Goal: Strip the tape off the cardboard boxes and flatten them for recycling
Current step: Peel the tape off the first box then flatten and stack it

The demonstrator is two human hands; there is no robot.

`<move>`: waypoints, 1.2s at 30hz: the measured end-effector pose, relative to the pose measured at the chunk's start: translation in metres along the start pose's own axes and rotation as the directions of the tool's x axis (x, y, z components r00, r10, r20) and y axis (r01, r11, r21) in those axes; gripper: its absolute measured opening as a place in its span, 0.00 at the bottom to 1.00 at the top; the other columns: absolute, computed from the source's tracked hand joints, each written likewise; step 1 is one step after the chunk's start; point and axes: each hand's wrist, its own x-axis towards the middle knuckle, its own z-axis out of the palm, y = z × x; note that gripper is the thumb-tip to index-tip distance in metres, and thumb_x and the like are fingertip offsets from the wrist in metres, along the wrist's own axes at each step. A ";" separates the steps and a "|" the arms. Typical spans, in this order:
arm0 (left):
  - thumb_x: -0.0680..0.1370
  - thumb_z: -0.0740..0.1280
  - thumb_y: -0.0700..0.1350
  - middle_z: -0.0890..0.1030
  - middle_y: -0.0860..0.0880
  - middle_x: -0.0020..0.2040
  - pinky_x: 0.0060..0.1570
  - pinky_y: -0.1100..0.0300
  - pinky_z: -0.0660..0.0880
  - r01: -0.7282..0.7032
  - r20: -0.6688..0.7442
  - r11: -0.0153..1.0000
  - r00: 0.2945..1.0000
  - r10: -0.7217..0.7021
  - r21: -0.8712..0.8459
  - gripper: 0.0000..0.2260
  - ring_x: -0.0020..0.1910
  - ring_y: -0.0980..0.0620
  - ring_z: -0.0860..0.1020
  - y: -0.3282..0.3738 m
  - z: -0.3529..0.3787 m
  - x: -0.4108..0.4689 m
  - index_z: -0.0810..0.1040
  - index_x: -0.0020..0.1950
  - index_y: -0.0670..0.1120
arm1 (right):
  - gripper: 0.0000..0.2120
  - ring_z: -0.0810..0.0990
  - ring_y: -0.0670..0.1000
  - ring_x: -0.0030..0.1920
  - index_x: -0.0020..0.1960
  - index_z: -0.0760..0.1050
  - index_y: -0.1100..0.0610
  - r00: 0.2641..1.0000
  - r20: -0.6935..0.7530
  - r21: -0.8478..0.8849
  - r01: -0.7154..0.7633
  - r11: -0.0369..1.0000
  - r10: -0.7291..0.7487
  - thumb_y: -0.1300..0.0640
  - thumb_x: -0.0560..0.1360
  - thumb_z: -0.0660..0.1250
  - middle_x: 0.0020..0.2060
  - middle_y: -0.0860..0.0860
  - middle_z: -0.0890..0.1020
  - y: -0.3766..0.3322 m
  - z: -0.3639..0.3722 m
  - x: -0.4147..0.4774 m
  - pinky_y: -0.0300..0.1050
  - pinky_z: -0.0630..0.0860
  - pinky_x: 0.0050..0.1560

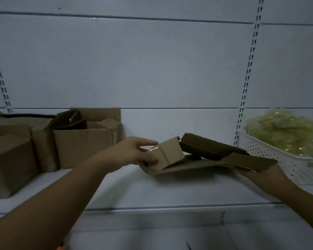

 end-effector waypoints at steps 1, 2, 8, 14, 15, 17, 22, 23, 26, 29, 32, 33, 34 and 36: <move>0.70 0.73 0.39 0.79 0.56 0.60 0.49 0.66 0.76 -0.013 0.120 0.995 0.993 0.001 0.101 0.25 0.55 0.56 0.79 0.001 0.003 -0.003 0.74 0.65 0.54 | 0.09 0.78 0.36 0.30 0.34 0.78 0.46 1.000 0.011 -0.011 -0.013 1.000 0.013 0.53 0.61 0.78 0.34 0.49 0.85 0.002 -0.002 -0.002 0.21 0.70 0.32; 0.70 0.74 0.37 0.78 0.56 0.61 0.46 0.68 0.75 -0.032 0.204 0.989 0.979 0.001 0.147 0.29 0.56 0.58 0.78 0.001 0.006 -0.005 0.72 0.66 0.57 | 0.08 0.78 0.34 0.29 0.32 0.78 0.42 0.998 0.038 -0.012 -0.046 0.999 0.047 0.45 0.60 0.77 0.32 0.45 0.84 0.002 -0.004 -0.004 0.22 0.70 0.32; 0.69 0.75 0.39 0.81 0.54 0.57 0.43 0.70 0.75 -0.037 0.156 0.982 0.988 0.007 0.186 0.28 0.54 0.58 0.78 0.008 0.019 -0.006 0.73 0.66 0.55 | 0.18 0.75 0.28 0.29 0.32 0.77 0.40 0.997 0.075 -0.087 -0.030 0.996 0.037 0.62 0.63 0.77 0.24 0.39 0.80 0.018 -0.005 -0.002 0.21 0.69 0.32; 0.65 0.72 0.63 0.77 0.53 0.50 0.45 0.56 0.74 0.105 -0.109 0.738 0.993 -0.043 0.666 0.25 0.48 0.52 0.75 0.029 0.045 0.015 0.73 0.55 0.51 | 0.18 0.73 0.37 0.23 0.22 0.72 0.45 0.996 0.081 -0.111 0.033 0.993 -0.024 0.56 0.62 0.78 0.20 0.38 0.76 0.016 -0.008 -0.007 0.28 0.65 0.25; 0.65 0.70 0.66 0.76 0.53 0.48 0.42 0.57 0.72 0.113 -0.139 0.658 0.990 -0.012 0.744 0.25 0.46 0.52 0.74 0.031 0.051 0.019 0.70 0.53 0.52 | 0.19 0.73 0.38 0.22 0.21 0.73 0.46 0.996 0.084 -0.129 0.038 0.991 -0.028 0.58 0.62 0.78 0.19 0.40 0.76 0.017 -0.008 -0.007 0.29 0.65 0.24; 0.65 0.67 0.69 0.75 0.53 0.46 0.38 0.57 0.68 0.109 -0.166 0.552 0.985 0.054 0.826 0.26 0.44 0.51 0.74 0.033 0.058 0.023 0.67 0.51 0.52 | 0.17 0.73 0.39 0.21 0.24 0.76 0.43 0.994 0.094 -0.138 0.062 0.989 -0.049 0.59 0.62 0.78 0.20 0.42 0.77 0.015 -0.010 -0.007 0.29 0.63 0.23; 0.68 0.67 0.65 0.77 0.51 0.52 0.46 0.57 0.73 0.063 -0.085 0.710 0.996 -0.004 0.702 0.27 0.48 0.50 0.75 0.039 0.041 0.014 0.67 0.62 0.54 | 0.19 0.76 0.34 0.26 0.24 0.78 0.40 0.995 0.098 -0.075 0.031 0.997 -0.024 0.62 0.62 0.78 0.24 0.41 0.81 0.013 -0.010 -0.008 0.25 0.67 0.26; 0.70 0.66 0.65 0.77 0.51 0.54 0.48 0.57 0.73 0.054 -0.032 0.775 0.999 -0.043 0.630 0.25 0.49 0.51 0.76 0.039 0.034 0.009 0.70 0.62 0.55 | 0.20 0.77 0.33 0.28 0.25 0.78 0.40 0.997 0.071 -0.043 0.013 0.999 -0.010 0.63 0.62 0.78 0.27 0.42 0.83 0.015 -0.011 -0.007 0.24 0.69 0.29; 0.71 0.60 0.69 0.78 0.56 0.56 0.49 0.61 0.76 0.100 0.155 0.954 0.977 -0.148 0.283 0.24 0.54 0.58 0.75 0.031 0.015 -0.009 0.77 0.57 0.55 | 0.25 0.79 0.33 0.44 0.39 0.81 0.38 0.990 0.107 -0.044 0.093 0.995 -0.087 0.71 0.66 0.73 0.41 0.37 0.84 0.016 -0.015 -0.011 0.27 0.73 0.50; 0.70 0.59 0.68 0.73 0.51 0.65 0.53 0.60 0.76 0.169 0.040 0.973 0.983 -0.178 0.159 0.31 0.61 0.54 0.72 0.005 0.016 -0.015 0.77 0.62 0.48 | 0.20 0.77 0.50 0.59 0.57 0.77 0.49 0.930 0.169 -0.252 0.361 0.898 -0.327 0.69 0.71 0.68 0.59 0.50 0.79 -0.003 -0.020 -0.015 0.39 0.67 0.64; 0.72 0.72 0.48 0.74 0.41 0.64 0.50 0.54 0.78 0.274 -0.186 0.940 0.932 -0.312 -0.204 0.27 0.56 0.45 0.77 -0.019 0.026 -0.007 0.68 0.69 0.43 | 0.19 0.75 0.54 0.61 0.58 0.78 0.55 0.846 0.256 -0.387 0.533 0.752 -0.468 0.49 0.71 0.63 0.62 0.48 0.76 -0.022 -0.028 -0.015 0.33 0.62 0.64; 0.72 0.73 0.44 0.77 0.39 0.61 0.49 0.53 0.78 0.301 -0.141 0.895 0.922 -0.362 -0.330 0.25 0.51 0.44 0.79 -0.023 0.026 -0.004 0.70 0.66 0.41 | 0.18 0.73 0.51 0.63 0.59 0.78 0.52 0.847 0.260 -0.358 0.530 0.768 -0.464 0.49 0.72 0.61 0.64 0.42 0.72 -0.030 -0.030 -0.014 0.31 0.60 0.65; 0.71 0.72 0.44 0.80 0.38 0.56 0.47 0.53 0.78 0.329 -0.066 0.836 0.916 -0.395 -0.439 0.21 0.46 0.45 0.81 -0.024 0.023 -0.001 0.74 0.62 0.39 | 0.16 0.70 0.48 0.65 0.60 0.77 0.47 0.868 0.240 -0.328 0.494 0.805 -0.435 0.50 0.74 0.61 0.65 0.37 0.69 -0.037 -0.033 -0.009 0.28 0.58 0.65; 0.69 0.70 0.46 0.83 0.39 0.47 0.43 0.53 0.80 0.380 0.112 0.709 0.912 -0.395 -0.594 0.20 0.38 0.45 0.83 -0.016 0.017 0.004 0.77 0.57 0.36 | 0.17 0.68 0.40 0.66 0.60 0.70 0.33 0.934 0.159 -0.244 0.351 0.904 -0.320 0.51 0.76 0.65 0.63 0.32 0.66 -0.049 -0.041 0.006 0.23 0.58 0.60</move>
